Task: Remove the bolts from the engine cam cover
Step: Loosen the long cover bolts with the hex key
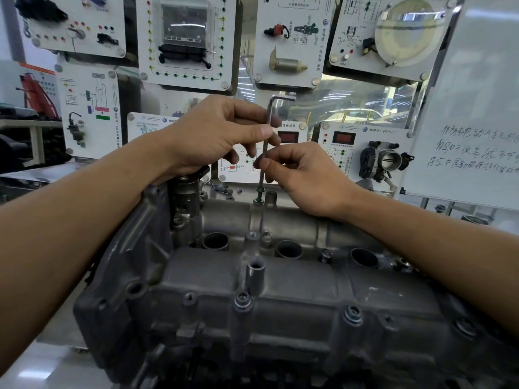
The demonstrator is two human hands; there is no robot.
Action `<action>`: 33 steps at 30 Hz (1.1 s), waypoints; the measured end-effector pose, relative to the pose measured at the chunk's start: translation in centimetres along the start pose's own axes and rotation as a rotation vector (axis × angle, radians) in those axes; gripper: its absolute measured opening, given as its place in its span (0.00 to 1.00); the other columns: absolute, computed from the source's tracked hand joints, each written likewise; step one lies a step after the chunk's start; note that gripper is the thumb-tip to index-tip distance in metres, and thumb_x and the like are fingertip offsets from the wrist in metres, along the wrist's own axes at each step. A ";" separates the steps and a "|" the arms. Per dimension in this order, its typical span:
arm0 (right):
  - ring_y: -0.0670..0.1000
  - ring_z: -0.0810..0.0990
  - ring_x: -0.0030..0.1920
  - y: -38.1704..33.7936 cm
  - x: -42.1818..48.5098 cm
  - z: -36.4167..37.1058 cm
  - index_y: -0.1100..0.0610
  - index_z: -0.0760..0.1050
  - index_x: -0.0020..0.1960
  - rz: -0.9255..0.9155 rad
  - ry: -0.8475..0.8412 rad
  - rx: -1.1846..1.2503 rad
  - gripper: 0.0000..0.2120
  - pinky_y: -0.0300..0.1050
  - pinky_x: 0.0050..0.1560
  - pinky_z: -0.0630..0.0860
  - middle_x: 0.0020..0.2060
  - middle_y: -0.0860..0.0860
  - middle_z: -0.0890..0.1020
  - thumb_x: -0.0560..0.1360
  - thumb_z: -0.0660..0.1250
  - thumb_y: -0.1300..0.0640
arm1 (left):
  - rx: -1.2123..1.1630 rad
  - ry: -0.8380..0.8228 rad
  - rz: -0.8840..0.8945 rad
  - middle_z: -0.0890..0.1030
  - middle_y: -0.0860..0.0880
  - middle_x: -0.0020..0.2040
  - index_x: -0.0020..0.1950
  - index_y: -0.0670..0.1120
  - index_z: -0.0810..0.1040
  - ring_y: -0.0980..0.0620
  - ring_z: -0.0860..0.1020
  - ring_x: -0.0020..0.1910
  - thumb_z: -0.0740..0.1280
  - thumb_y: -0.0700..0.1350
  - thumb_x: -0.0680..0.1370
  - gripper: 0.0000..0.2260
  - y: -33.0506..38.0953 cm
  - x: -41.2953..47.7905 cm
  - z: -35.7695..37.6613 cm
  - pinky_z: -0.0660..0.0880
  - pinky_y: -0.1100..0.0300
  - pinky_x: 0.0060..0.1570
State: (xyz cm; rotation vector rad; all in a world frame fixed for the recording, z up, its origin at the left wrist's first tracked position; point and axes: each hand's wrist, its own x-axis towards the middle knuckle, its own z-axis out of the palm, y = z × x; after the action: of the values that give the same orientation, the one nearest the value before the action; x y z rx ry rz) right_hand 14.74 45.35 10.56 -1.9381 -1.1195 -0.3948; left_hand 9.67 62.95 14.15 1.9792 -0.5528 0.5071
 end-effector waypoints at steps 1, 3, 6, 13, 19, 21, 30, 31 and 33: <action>0.44 0.71 0.35 -0.1 -0.1 0.0 0.66 0.82 0.45 0.000 -0.008 -0.001 0.11 0.39 0.39 0.69 0.35 0.60 0.81 0.80 0.66 0.59 | 0.003 -0.007 0.010 0.86 0.47 0.49 0.54 0.48 0.82 0.57 0.77 0.35 0.69 0.42 0.78 0.07 0.0 0.0 0.0 0.71 0.65 0.30; 0.43 0.70 0.34 -0.1 -0.2 0.0 0.63 0.83 0.43 0.010 -0.004 0.010 0.11 0.38 0.37 0.68 0.32 0.57 0.81 0.80 0.66 0.58 | 0.014 0.007 0.012 0.86 0.47 0.48 0.54 0.49 0.83 0.57 0.77 0.34 0.68 0.39 0.78 0.08 -0.2 0.0 0.0 0.71 0.66 0.29; 0.45 0.67 0.31 -0.1 -0.2 0.1 0.61 0.83 0.41 0.026 0.037 0.066 0.11 0.37 0.34 0.65 0.28 0.54 0.74 0.78 0.70 0.56 | 0.016 0.055 -0.001 0.86 0.48 0.44 0.51 0.48 0.83 0.57 0.76 0.31 0.70 0.40 0.77 0.06 -0.3 0.1 0.0 0.71 0.67 0.27; 0.42 0.74 0.29 0.4 0.0 0.1 0.63 0.85 0.45 -0.005 0.107 0.053 0.07 0.35 0.35 0.71 0.33 0.51 0.83 0.75 0.73 0.59 | 0.037 0.105 0.004 0.85 0.45 0.40 0.49 0.43 0.82 0.56 0.74 0.28 0.74 0.49 0.67 0.14 -0.2 0.2 0.1 0.71 0.66 0.24; 0.49 0.72 0.35 0.2 -0.2 0.0 0.60 0.84 0.45 -0.021 0.023 -0.011 0.07 0.43 0.39 0.72 0.35 0.55 0.82 0.79 0.68 0.60 | 0.031 0.007 0.042 0.86 0.47 0.46 0.55 0.49 0.82 0.55 0.77 0.32 0.68 0.40 0.78 0.07 -0.1 -0.1 0.1 0.72 0.65 0.28; 0.48 0.67 0.33 0.0 -0.3 -0.1 0.57 0.82 0.40 -0.014 -0.001 -0.007 0.10 0.42 0.36 0.67 0.31 0.53 0.75 0.79 0.67 0.60 | 0.038 -0.002 0.038 0.86 0.47 0.48 0.56 0.48 0.82 0.55 0.77 0.33 0.66 0.38 0.79 0.09 -0.1 -0.1 0.1 0.72 0.65 0.29; 0.46 0.69 0.29 -0.1 -0.2 0.0 0.63 0.85 0.43 0.044 0.105 0.066 0.08 0.39 0.32 0.68 0.30 0.56 0.80 0.74 0.75 0.57 | 0.067 0.128 0.065 0.84 0.49 0.34 0.42 0.45 0.82 0.57 0.75 0.26 0.76 0.48 0.67 0.09 -0.2 0.1 0.3 0.71 0.66 0.24; 0.48 0.71 0.29 -0.1 -0.2 0.0 0.63 0.85 0.44 0.038 0.104 0.055 0.08 0.41 0.34 0.71 0.32 0.56 0.82 0.74 0.74 0.57 | 0.073 0.123 0.065 0.84 0.50 0.33 0.42 0.45 0.82 0.57 0.76 0.27 0.76 0.49 0.67 0.09 -0.2 0.1 0.3 0.72 0.67 0.25; 0.54 0.77 0.34 -0.1 -0.3 0.0 0.62 0.85 0.45 0.024 0.089 0.015 0.07 0.45 0.41 0.76 0.38 0.59 0.85 0.76 0.72 0.58 | 0.089 0.086 0.068 0.85 0.50 0.36 0.46 0.46 0.83 0.57 0.77 0.29 0.74 0.49 0.70 0.09 -0.2 0.0 0.3 0.72 0.66 0.26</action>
State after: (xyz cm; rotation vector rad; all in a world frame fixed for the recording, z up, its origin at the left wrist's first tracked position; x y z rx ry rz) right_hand 14.49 45.21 10.49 -1.9010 -1.0381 -0.4535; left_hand 9.83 62.73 13.93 2.0175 -0.5536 0.6654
